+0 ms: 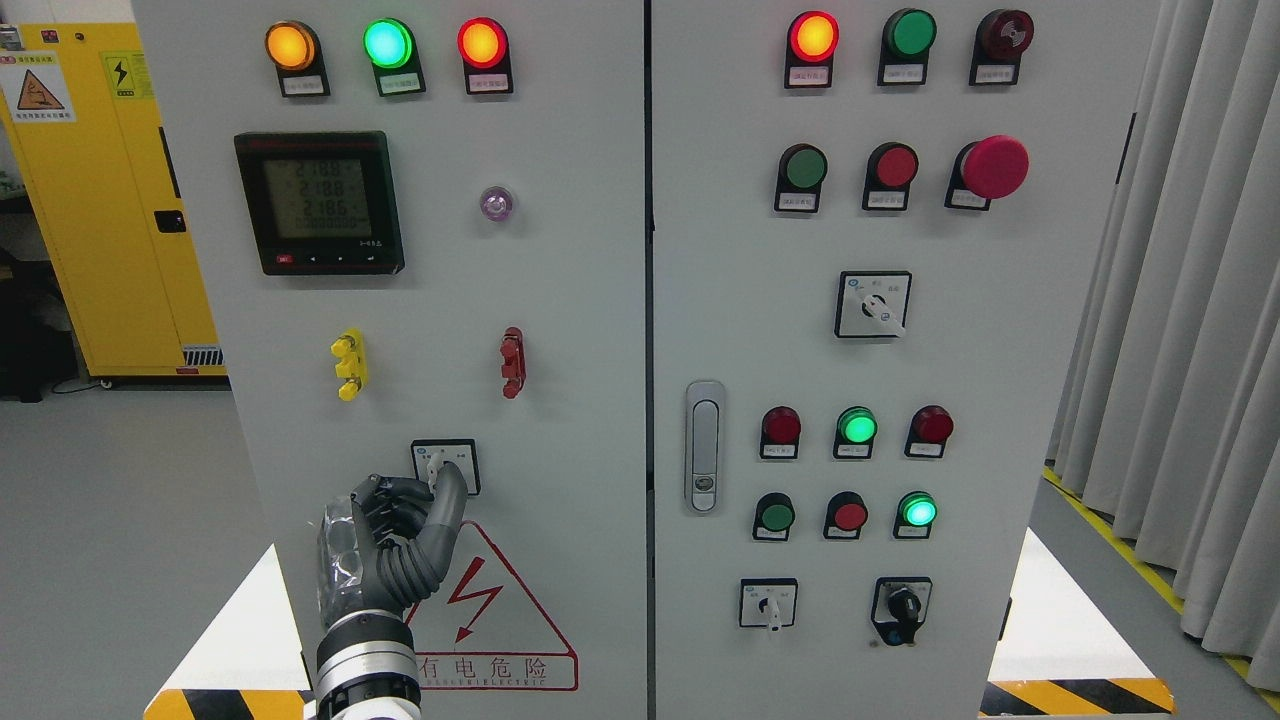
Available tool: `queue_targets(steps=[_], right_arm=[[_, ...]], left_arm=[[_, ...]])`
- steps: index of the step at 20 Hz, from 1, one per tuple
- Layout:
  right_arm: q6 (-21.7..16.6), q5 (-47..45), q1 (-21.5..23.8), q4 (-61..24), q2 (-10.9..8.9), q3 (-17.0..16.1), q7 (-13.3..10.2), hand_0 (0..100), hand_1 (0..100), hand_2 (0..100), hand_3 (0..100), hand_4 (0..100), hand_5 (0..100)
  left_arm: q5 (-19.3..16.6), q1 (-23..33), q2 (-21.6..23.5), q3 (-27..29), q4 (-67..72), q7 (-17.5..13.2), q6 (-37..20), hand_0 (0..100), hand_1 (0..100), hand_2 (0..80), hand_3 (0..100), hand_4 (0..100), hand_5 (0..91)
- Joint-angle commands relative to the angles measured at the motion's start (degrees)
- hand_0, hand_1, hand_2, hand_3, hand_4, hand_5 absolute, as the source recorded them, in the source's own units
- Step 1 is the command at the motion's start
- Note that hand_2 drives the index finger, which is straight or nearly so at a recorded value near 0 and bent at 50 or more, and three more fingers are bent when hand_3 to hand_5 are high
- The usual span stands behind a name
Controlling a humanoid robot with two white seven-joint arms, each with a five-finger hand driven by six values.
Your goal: Turn on light switch 1
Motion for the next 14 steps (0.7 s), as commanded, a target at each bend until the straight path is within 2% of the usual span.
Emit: queue_targets(steps=[1, 14], right_arm=[[0.05, -1.67, 0.00, 0.00, 0.00, 0.00, -0.05, 0, 50, 4, 0, 0, 0], [0.05, -1.67, 0.00, 0.00, 0.00, 0.00, 0.04, 0, 50, 4, 0, 0, 0]], left_arm=[[0.01, -0.02, 0.02, 0.02, 0.05, 0.05, -0.01, 54, 56, 64.3, 89, 88, 86.2], [0.01, -0.11, 0.02, 0.02, 0.23, 0.05, -0.01, 55, 54, 65.5, 90, 89, 86.1]])
